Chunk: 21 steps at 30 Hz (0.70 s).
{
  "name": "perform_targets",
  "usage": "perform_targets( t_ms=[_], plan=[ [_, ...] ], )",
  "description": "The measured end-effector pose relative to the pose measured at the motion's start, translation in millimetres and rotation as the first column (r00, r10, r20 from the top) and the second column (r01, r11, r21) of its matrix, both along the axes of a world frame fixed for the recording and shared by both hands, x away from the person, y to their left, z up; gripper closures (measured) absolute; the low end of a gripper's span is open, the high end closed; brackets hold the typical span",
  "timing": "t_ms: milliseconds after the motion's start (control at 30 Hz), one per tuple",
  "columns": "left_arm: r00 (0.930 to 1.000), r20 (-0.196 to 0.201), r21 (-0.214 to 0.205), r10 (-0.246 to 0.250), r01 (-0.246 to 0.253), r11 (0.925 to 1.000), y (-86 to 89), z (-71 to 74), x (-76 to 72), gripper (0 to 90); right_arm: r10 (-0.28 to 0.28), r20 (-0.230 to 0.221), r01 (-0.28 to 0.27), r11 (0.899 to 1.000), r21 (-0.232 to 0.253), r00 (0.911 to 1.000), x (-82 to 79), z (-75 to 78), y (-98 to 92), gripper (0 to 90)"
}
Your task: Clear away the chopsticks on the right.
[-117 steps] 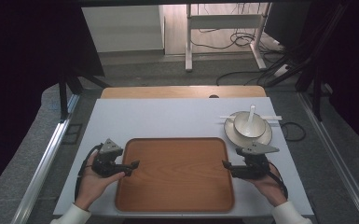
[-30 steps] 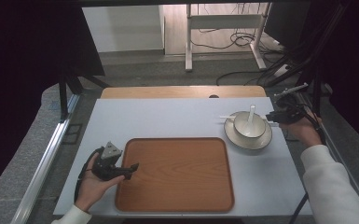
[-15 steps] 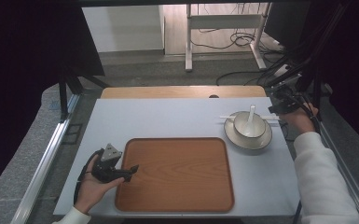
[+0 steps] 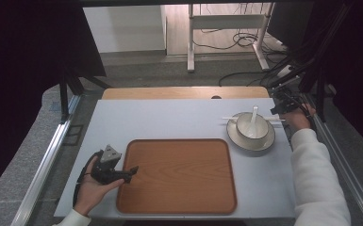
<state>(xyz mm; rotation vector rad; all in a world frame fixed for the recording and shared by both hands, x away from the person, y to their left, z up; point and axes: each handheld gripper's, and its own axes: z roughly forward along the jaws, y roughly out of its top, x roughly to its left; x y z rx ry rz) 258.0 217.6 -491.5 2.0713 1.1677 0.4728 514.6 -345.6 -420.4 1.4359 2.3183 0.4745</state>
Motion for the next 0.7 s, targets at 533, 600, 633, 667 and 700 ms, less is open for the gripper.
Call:
perform_targets(
  t_ms=[533, 600, 633, 667, 700],
  plan=[
    [0.9999, 0.003, -0.004, 0.01, -0.01, 0.9999, 2.5, 1.0, 0.2, 18.9, -0.025, -0.03, 0.023, 0.998, -0.059, 0.9993, 16.9, -24.1, 5.2, 89.5],
    [0.9999, 0.003, -0.004, 0.01, -0.01, 0.9999, 3.1, 1.2, 0.0, 18.9, -0.028, -0.031, 0.027, 0.998, -0.049, 0.9991, 18.1, -26.8, 4.6, 89.5],
    [0.9999, 0.004, -0.003, 0.01, -0.01, 0.9999, 3.4, 1.3, -0.1, 18.9, -0.031, -0.03, 0.029, 0.998, -0.054, 0.9991, 18.4, -27.9, 5.1, 89.5],
    [0.9999, 0.004, -0.003, 0.01, -0.01, 0.9999, 3.6, 1.3, -0.3, 18.9, -0.033, -0.026, 0.031, 0.998, -0.051, 0.9991, 18.6, -29.4, 5.8, 89.6],
    [0.9999, 0.004, -0.002, 0.01, -0.01, 0.9999, 3.8, 1.5, -0.5, 18.9, -0.033, -0.026, 0.031, 0.998, -0.051, 0.9991, 18.6, -29.4, 5.8, 89.6]
  ],
)
